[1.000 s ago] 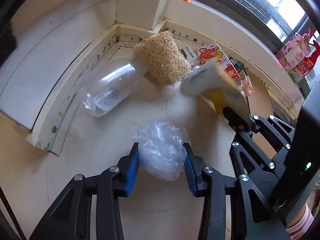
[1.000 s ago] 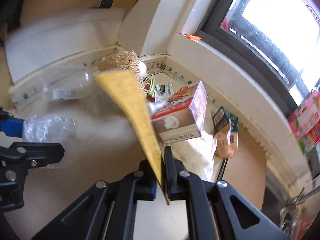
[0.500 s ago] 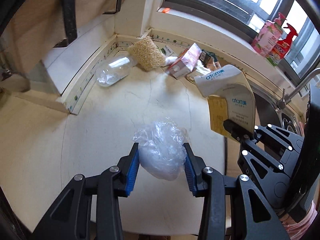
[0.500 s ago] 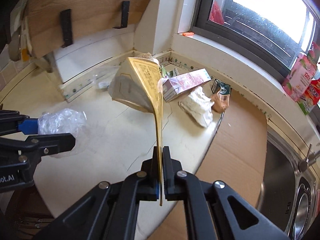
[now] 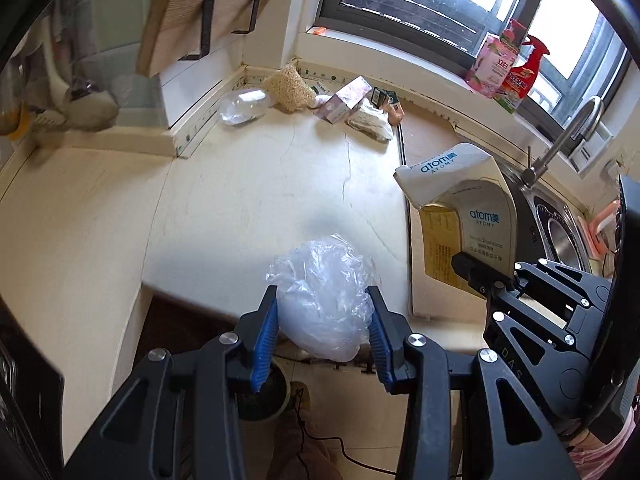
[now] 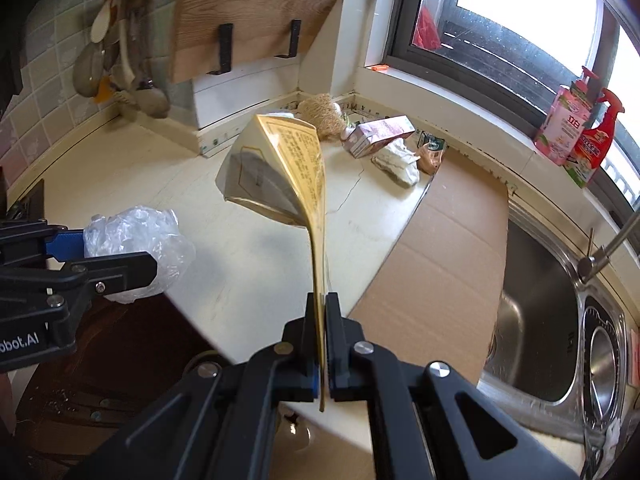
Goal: Collect trash
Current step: 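Carry the plastic bag and yellow slip down over the floor bin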
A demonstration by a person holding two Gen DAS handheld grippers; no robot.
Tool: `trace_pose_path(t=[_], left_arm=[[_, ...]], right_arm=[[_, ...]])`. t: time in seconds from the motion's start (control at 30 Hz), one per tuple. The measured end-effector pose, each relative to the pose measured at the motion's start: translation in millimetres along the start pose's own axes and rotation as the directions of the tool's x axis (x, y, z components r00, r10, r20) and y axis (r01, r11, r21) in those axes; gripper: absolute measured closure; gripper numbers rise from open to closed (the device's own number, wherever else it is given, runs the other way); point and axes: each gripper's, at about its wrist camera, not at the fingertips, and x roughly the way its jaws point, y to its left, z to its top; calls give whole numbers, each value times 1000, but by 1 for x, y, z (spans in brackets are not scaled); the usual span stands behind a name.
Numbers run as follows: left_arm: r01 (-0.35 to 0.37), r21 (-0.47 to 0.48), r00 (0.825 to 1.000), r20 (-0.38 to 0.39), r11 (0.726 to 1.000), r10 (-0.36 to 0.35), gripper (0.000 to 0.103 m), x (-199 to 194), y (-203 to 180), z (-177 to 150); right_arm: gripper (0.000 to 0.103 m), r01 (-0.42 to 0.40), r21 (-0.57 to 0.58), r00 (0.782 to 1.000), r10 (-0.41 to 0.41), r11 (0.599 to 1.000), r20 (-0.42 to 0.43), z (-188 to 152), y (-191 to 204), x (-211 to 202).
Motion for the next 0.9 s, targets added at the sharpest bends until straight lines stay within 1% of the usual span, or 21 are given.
trace_pose_path(t=[0.1,0.27,0.4,0.53,0.6,0.73,0.8,0.9], left_arm=[[-9,5,1000,-9,1000,9,63,-12,1,-23],[-50,27,998,-30,998,51,63,-27,6,-62],[-86,33,994,-63,996,88,63,-33,17,-89],[-116,27,988,-102,993,118,63,-28,33,-110],[-127,20,983,-129,992,128,63,-21,42,-120],[-151,11,973,-177,989,150,63,2,61,-138],[-161,9,966,-203,987,160,63,17,70,-147],[-172,3,955,-246,985,167,63,47,84,-160]], right_arm=[[101,-9,-11,1000,8,1000,-7,-20,15,-16],[101,-31,-20,999,31,999,-40,-49,38,-30],[101,-55,-28,995,52,998,-83,-68,57,-33],[101,-86,-34,989,81,996,-127,-84,76,-27],[101,-105,-31,982,99,994,-162,-93,87,-18],[101,-152,-12,959,145,988,-243,-111,108,9],[101,-169,-4,947,162,986,-277,-119,117,25],[101,-192,18,923,187,981,-338,-135,131,58]])
